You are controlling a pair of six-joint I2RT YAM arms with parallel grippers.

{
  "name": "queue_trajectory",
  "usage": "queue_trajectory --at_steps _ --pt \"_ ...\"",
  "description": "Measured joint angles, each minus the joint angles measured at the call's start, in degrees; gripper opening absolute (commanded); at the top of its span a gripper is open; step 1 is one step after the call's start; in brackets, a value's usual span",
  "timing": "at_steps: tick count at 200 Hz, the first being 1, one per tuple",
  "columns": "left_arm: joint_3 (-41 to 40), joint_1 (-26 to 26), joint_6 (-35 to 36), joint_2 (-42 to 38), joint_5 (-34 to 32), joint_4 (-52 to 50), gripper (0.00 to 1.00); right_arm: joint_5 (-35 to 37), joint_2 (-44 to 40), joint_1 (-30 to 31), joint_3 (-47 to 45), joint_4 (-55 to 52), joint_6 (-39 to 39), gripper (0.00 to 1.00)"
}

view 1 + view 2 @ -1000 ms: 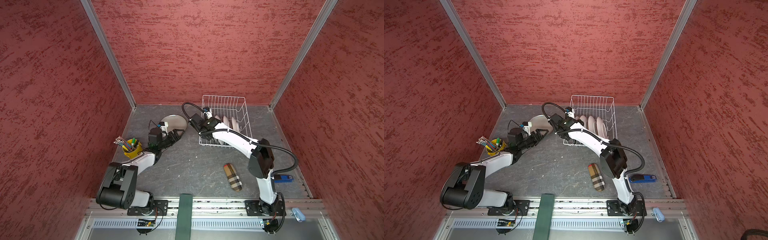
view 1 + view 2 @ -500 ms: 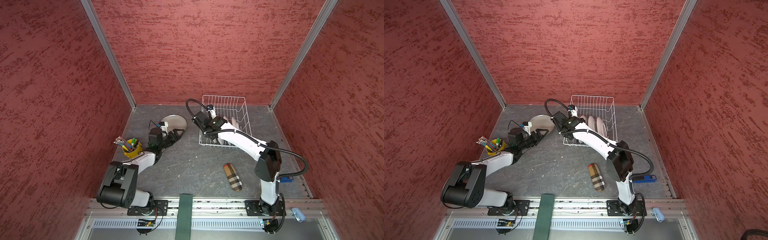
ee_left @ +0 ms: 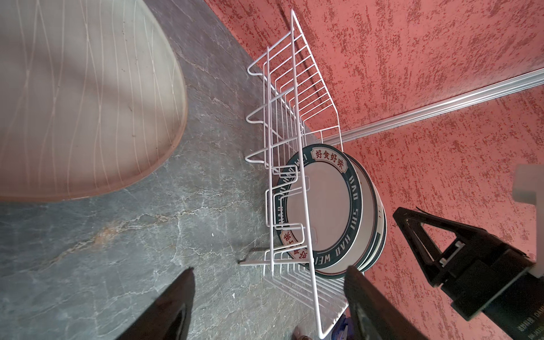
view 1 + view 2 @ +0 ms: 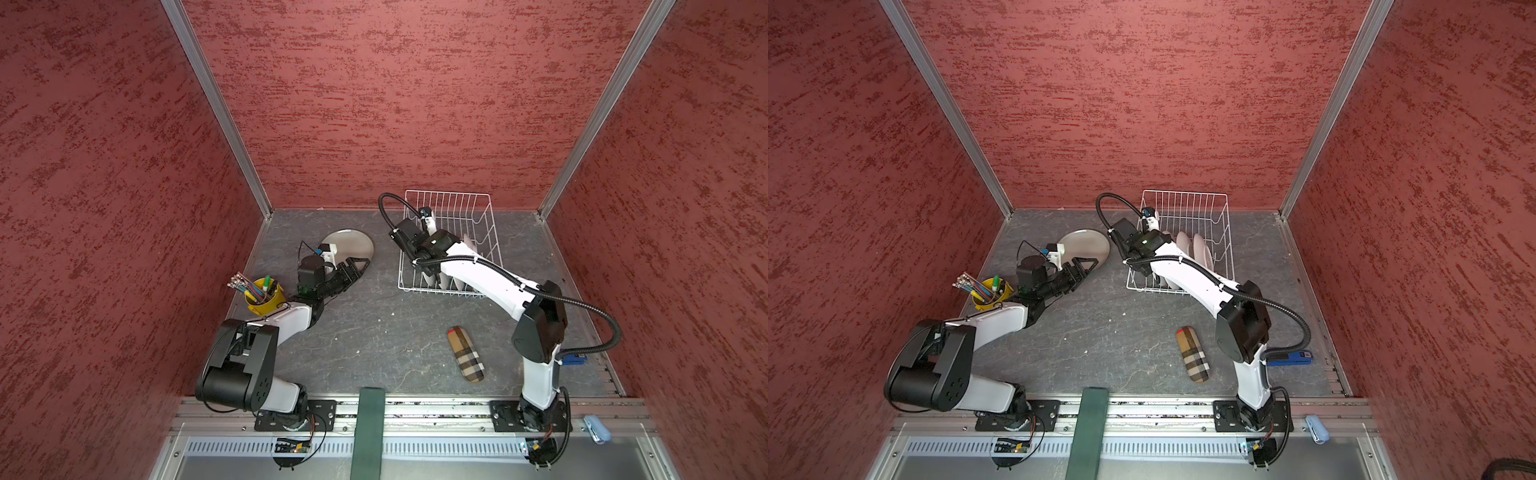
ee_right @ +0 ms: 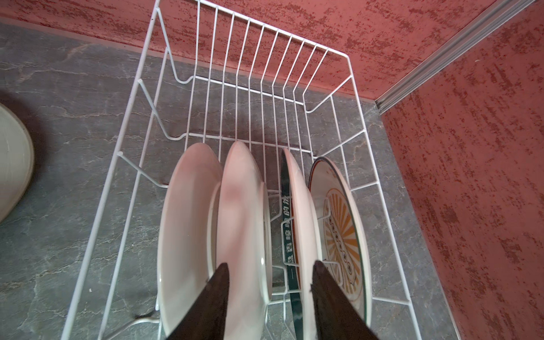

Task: Unload the plates from the dish rack
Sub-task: Pick up the plate from the dish rack.

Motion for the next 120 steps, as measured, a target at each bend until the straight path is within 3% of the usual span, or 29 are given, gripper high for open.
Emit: queue_trajectory --at_steps 57,120 --pt "0.0 -0.1 -0.1 0.3 0.0 0.8 0.80 -0.5 0.5 0.1 0.0 0.7 0.0 0.46" --pt "0.1 -0.1 -0.1 0.3 0.0 0.8 0.80 0.8 6.5 0.1 0.3 -0.7 0.5 0.43"
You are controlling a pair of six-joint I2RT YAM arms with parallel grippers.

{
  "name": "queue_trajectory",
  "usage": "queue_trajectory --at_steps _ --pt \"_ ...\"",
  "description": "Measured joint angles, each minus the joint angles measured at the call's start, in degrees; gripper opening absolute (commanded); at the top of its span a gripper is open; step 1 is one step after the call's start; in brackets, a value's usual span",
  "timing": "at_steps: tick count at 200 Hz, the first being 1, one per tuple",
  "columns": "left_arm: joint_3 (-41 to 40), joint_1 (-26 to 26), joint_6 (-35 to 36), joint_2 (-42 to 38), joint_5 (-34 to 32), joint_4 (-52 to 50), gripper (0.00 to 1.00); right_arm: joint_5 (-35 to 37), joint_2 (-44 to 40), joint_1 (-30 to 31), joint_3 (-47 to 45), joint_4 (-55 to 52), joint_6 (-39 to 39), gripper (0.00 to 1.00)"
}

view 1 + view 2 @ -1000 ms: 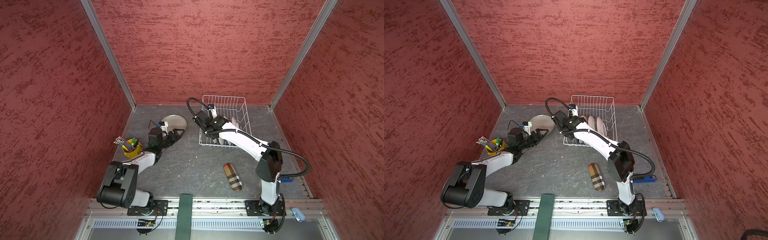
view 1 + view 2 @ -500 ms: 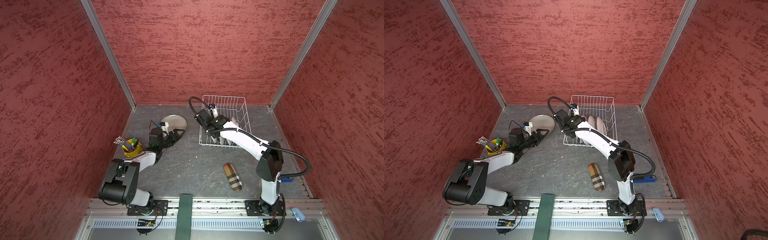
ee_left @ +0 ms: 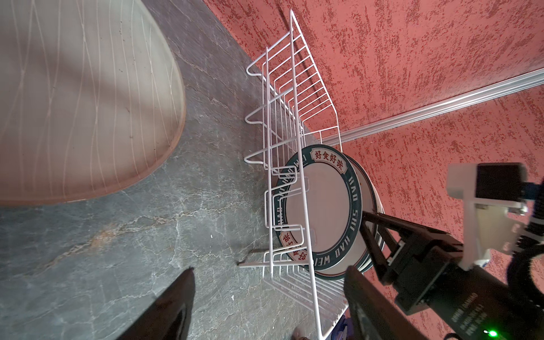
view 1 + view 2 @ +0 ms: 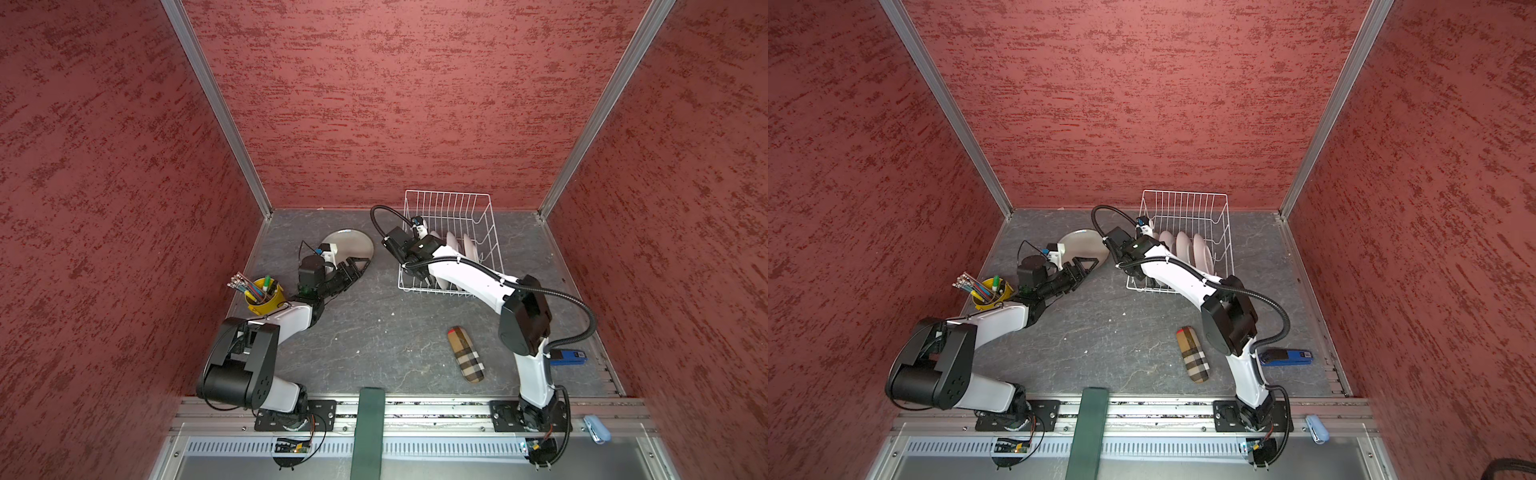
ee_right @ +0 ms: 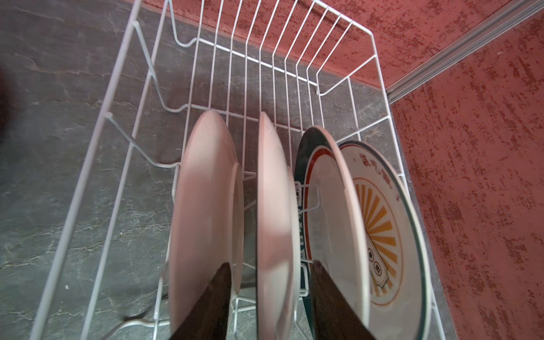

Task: Unload the plates from the dish rack
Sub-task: Pick up the plate from the dish rack.

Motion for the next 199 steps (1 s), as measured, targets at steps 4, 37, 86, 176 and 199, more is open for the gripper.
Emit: queue_trajectory --at_steps 4,37,86,176,199 --pt "0.0 0.0 0.0 0.0 0.0 0.0 0.80 0.3 0.3 0.0 0.2 -0.3 0.0 0.43" --pt "0.0 0.0 -0.1 0.0 0.0 0.0 0.79 2.7 2.8 0.0 3.0 -2.9 0.2 0.42" --pt "0.1 0.0 -0.4 0.0 0.0 0.0 0.79 6.9 6.1 0.5 6.5 -7.1 1.4 0.32" --pt "1.3 -0.3 -0.5 0.4 0.0 0.0 0.79 12.4 8.7 2.0 10.1 -13.0 2.8 0.17" --pt "1.3 -0.4 -0.5 0.4 0.0 0.0 0.80 12.9 8.9 2.2 10.1 -13.4 2.7 0.14"
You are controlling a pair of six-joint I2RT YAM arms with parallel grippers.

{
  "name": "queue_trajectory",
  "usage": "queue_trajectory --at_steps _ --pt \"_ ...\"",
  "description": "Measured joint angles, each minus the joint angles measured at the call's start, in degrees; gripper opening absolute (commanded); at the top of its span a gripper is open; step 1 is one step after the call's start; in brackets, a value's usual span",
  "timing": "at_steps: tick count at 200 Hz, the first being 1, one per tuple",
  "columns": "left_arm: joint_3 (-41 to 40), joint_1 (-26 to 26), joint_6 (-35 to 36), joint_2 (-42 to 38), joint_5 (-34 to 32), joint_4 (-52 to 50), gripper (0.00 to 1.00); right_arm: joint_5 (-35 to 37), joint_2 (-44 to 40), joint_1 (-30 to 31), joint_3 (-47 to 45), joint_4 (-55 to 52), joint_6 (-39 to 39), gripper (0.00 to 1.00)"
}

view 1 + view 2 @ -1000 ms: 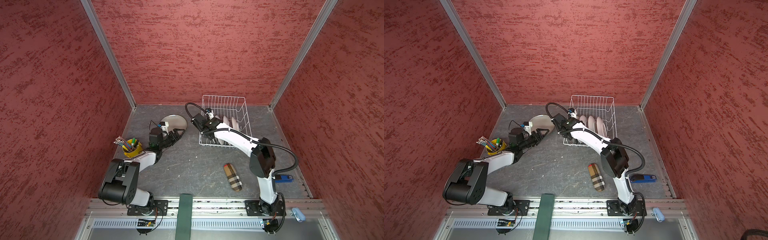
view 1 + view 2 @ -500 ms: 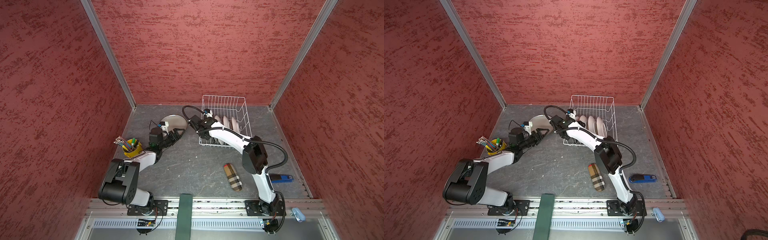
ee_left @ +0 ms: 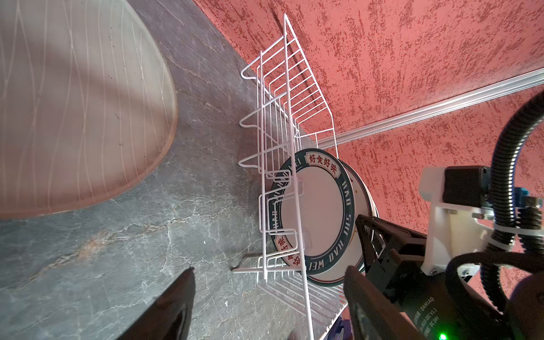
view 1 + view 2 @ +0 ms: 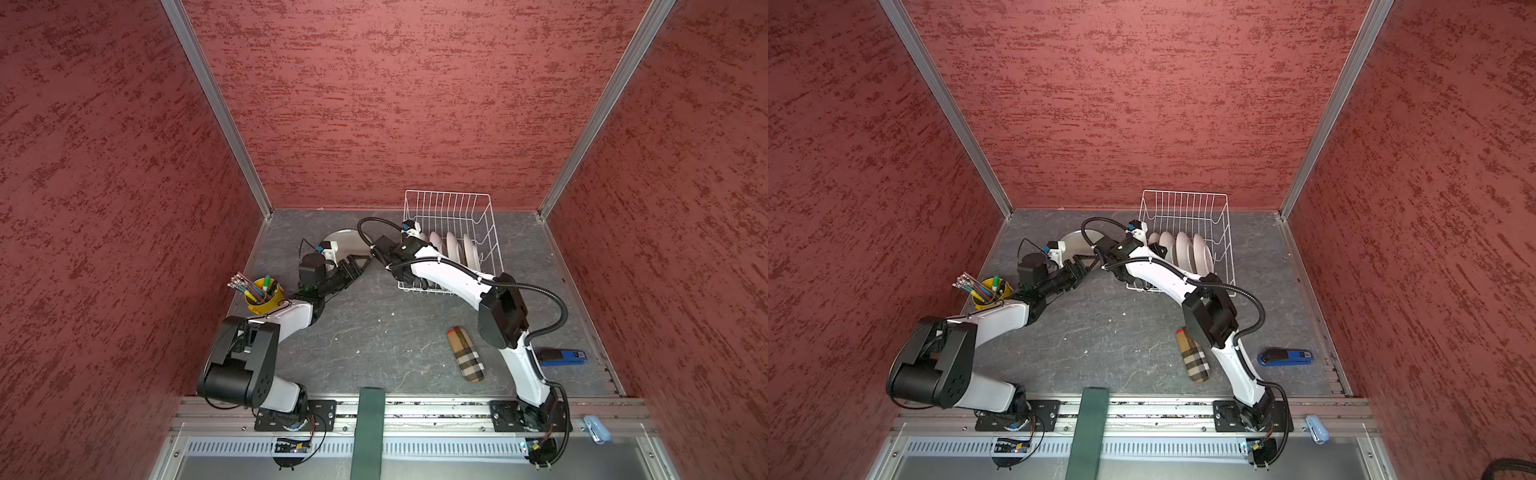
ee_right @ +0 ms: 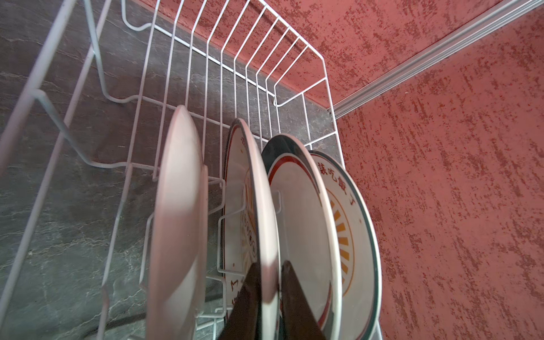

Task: Unload the plates from the dish rack
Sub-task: Pick up the plate from the dish rack.

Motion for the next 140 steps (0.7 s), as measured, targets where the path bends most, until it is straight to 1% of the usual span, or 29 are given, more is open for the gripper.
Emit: queue_trajectory --at_steps 14,25,29,105,140 --pt "0.0 0.0 0.0 0.0 0.0 0.0 0.79 0.4 0.0 0.1 0.0 -0.3 -0.3 0.09" --pt "0.0 -0.1 0.0 0.0 0.0 0.0 0.79 1.6 0.1 0.2 0.0 -1.2 -0.7 0.01" --pt "0.0 -0.1 0.0 0.0 0.0 0.0 0.79 2.1 0.1 0.2 0.0 -1.6 -0.8 0.00" --pt "1.8 -0.5 0.6 -0.3 0.0 -1.4 0.80 4.5 3.8 0.4 6.4 -6.7 -2.0 0.00" --pt "1.9 -0.5 0.9 -0.5 -0.1 -1.6 0.80 6.5 4.1 1.4 7.2 -7.6 -3.8 0.00"
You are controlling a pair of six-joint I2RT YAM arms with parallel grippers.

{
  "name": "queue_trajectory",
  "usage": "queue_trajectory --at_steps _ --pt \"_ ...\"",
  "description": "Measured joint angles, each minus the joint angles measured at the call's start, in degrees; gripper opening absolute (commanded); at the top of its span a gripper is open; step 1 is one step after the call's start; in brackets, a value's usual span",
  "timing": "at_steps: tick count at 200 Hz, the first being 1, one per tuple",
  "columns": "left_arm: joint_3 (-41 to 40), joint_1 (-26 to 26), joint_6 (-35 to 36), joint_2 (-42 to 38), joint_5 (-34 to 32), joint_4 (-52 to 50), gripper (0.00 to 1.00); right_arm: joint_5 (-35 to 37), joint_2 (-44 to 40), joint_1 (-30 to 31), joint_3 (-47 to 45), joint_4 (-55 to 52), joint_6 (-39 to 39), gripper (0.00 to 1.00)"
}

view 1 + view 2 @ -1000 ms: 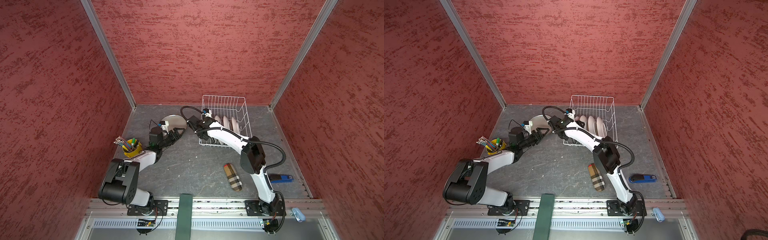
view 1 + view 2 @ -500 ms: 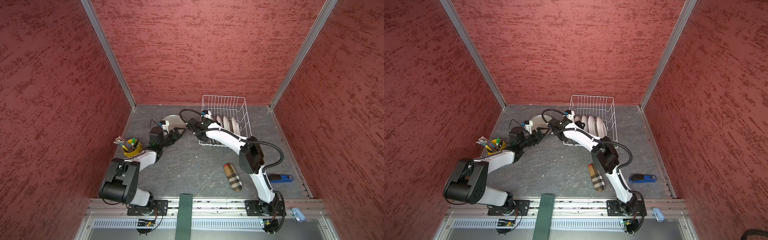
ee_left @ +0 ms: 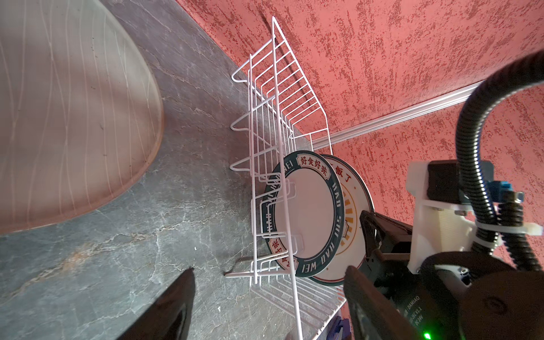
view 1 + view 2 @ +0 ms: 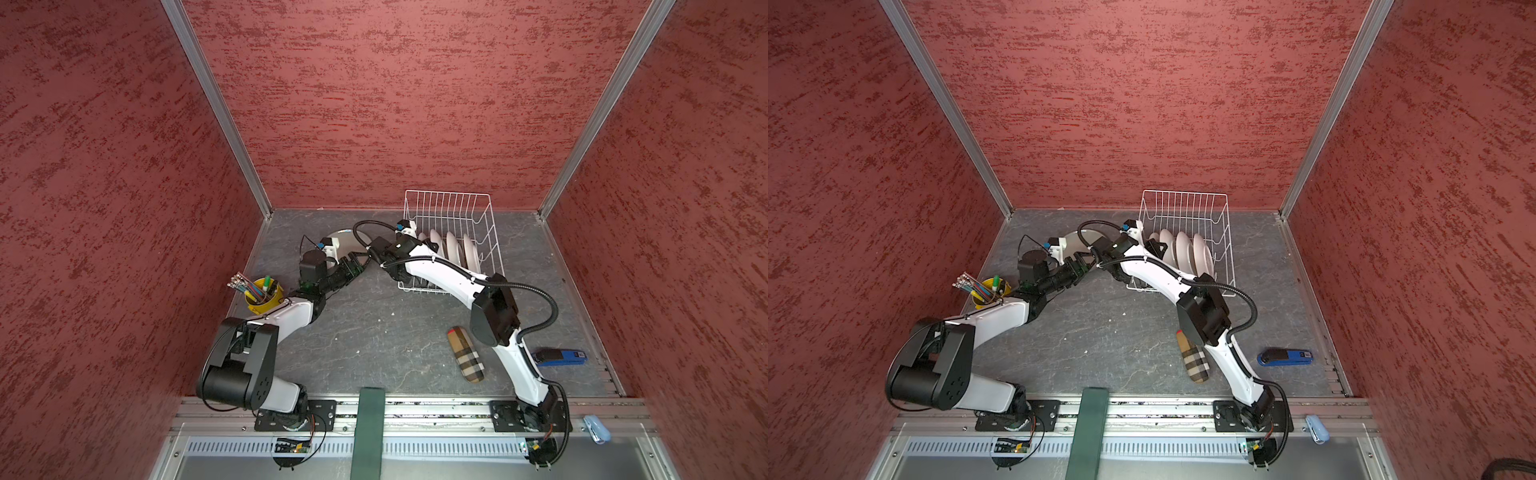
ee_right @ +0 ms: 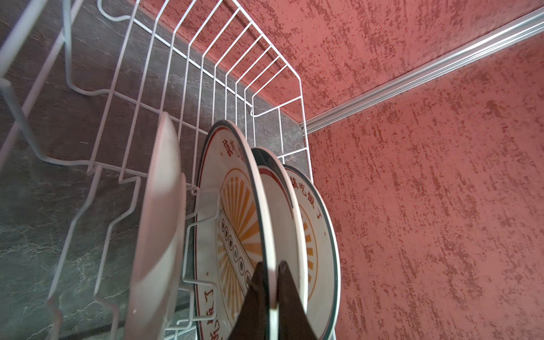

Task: Unload the plates from the dish rack
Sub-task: Pick up the plate from the dish rack.

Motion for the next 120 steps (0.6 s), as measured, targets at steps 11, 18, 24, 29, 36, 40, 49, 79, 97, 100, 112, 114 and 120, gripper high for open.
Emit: queue_trajectory --at_steps 11,18,24,29,36,40,49,79,97,100,112,114,120 --pt "0.0 0.0 0.2 0.0 0.0 -0.1 0.80 0.5 0.1 0.2 1.0 -0.6 -0.5 0.00" --pt "0.0 0.0 0.2 0.0 0.0 0.0 0.80 0.8 0.1 0.3 1.7 -0.9 -0.9 0.00" --pt "0.0 0.0 0.3 0.0 0.0 -0.1 0.80 1.1 0.1 0.4 2.4 -1.2 -1.2 0.00" --pt "0.0 0.0 0.3 0.0 0.0 -0.1 0.80 1.4 0.1 0.5 2.9 -1.4 -1.4 0.00" --pt "0.0 0.0 0.4 0.0 0.0 -0.1 0.80 1.9 0.1 0.7 3.6 -1.6 -1.7 0.00" --pt "0.0 0.0 0.4 0.0 0.0 -0.1 0.80 2.1 0.1 0.8 4.1 -1.7 -1.8 0.00" --pt "0.0 0.0 0.7 0.0 0.0 -0.2 0.80 2.6 0.1 1.0 5.0 -2.2 -2.0 0.00" --pt "0.0 -0.5 2.4 -0.8 -0.5 -2.6 0.80 4.2 0.1 1.7 7.0 -3.0 -2.6 0.00" --pt "0.0 -0.6 2.9 -1.3 -0.9 -3.2 0.80 4.8 0.1 2.0 7.6 -3.4 -3.0 0.00" --pt "0.0 -0.6 3.0 -1.3 -0.9 -3.3 0.80 4.9 0.1 2.0 7.7 -3.5 -3.1 0.00" --pt "0.1 -0.6 3.4 -1.5 -1.1 -3.7 0.80 5.4 0.1 2.1 8.4 -4.0 -3.2 0.00" --pt "0.2 -0.7 3.5 -1.5 -1.1 -3.9 0.80 5.6 0.1 2.1 8.5 -4.1 -3.2 0.00" --pt "0.3 -0.6 3.7 -1.5 -1.1 -4.4 0.80 5.8 0.0 2.1 8.8 -4.2 -3.1 0.00"
